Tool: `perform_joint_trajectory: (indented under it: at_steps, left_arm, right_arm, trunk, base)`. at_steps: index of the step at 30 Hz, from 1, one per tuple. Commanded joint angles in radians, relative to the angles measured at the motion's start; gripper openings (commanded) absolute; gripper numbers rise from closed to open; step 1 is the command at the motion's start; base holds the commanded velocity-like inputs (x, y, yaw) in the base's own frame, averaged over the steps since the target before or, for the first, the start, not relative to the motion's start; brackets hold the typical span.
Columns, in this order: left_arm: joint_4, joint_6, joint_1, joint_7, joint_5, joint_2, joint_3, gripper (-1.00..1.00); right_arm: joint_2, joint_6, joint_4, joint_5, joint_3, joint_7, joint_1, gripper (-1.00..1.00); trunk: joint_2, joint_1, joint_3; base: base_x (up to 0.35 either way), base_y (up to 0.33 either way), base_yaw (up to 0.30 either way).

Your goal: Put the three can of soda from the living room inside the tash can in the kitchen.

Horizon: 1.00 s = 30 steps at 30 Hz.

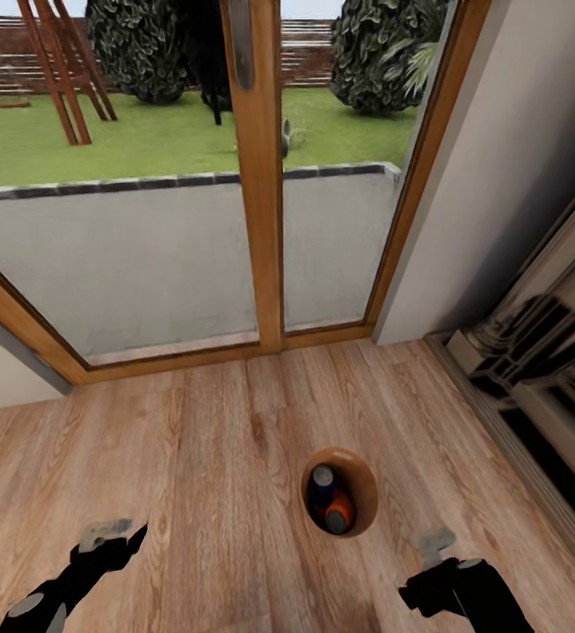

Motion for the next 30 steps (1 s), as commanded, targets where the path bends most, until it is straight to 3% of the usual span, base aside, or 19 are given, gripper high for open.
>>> perform_joint_trajectory:
  at_steps: [1,5,6,9,10,11,14,17,21,26,30]
  left_arm:
    - [0.091,-0.024,0.000,0.022,0.001,0.003,0.001,1.00]
    - [0.299,-0.148,0.000,0.051,0.002,0.009,0.002,1.00]
    - [0.397,-0.219,0.000,0.059,0.004,0.012,0.003,1.00]
    - [0.499,-0.301,0.000,0.065,0.007,0.020,0.003,1.00]
    - [0.499,-0.301,0.000,0.065,0.007,0.020,0.003,1.00]
    - [0.538,-0.338,0.000,0.067,0.007,0.023,0.003,1.00]
    - [0.581,-0.389,0.000,0.069,0.006,0.027,0.002,1.00]
    - [0.600,-0.431,0.001,0.071,0.004,0.029,0.002,1.00]
    - [0.615,-0.512,0.042,0.080,0.009,0.036,0.003,1.00]
    - [0.620,-0.552,0.068,0.097,0.008,0.037,0.004,1.00]
    - [0.624,-0.558,0.071,0.100,0.005,0.037,0.003,1.00]
  right_arm:
    - [-0.004,-0.042,0.022,-0.008,-0.032,0.009,0.018,1.00]
    - [-0.009,-0.110,0.088,-0.019,-0.092,0.036,0.036,1.00]
    - [-0.011,-0.141,0.127,-0.022,-0.124,0.045,0.040,1.00]
    - [-0.011,-0.207,0.196,-0.024,-0.176,0.052,0.044,1.00]
    - [-0.011,-0.207,0.196,-0.024,-0.176,0.052,0.044,1.00]
    - [-0.011,-0.269,0.249,-0.024,-0.209,0.053,0.046,1.00]
    - [-0.010,-0.374,0.351,-0.026,-0.263,0.051,0.047,1.00]
    - [-0.011,-0.427,0.418,-0.026,-0.298,0.051,0.048,1.00]
    - [-0.011,-0.559,0.539,-0.027,-0.359,0.049,0.048,1.00]
    - [-0.013,-0.713,0.682,-0.028,-0.393,0.047,0.048,1.00]
    - [-0.015,-0.750,0.748,-0.027,-0.421,0.046,0.048,1.00]
  trunk:
    - [0.007,-0.004,0.003]
    - [0.035,-0.019,0.016]
    - [0.042,-0.023,0.019]
    - [0.063,-0.035,0.028]
    - [0.070,-0.038,0.032]
    - [0.077,-0.042,0.035]
    - [0.098,-0.054,0.044]
    - [0.119,-0.065,0.053]
    - [0.147,-0.081,0.066]
    - [0.182,-0.100,0.082]
    - [0.210,-0.115,0.094]
  base:
    - [0.000,0.000,0.000]
    - [0.000,0.000,0.000]
    - [0.000,0.000,0.000]
    - [0.000,0.000,0.000]
    - [0.000,0.000,0.000]
    - [0.000,0.000,0.000]
    - [0.000,0.000,0.000]
    - [0.000,0.000,0.000]
    - [0.000,0.000,0.000]
    - [0.000,0.000,0.000]
    - [0.000,0.000,0.000]
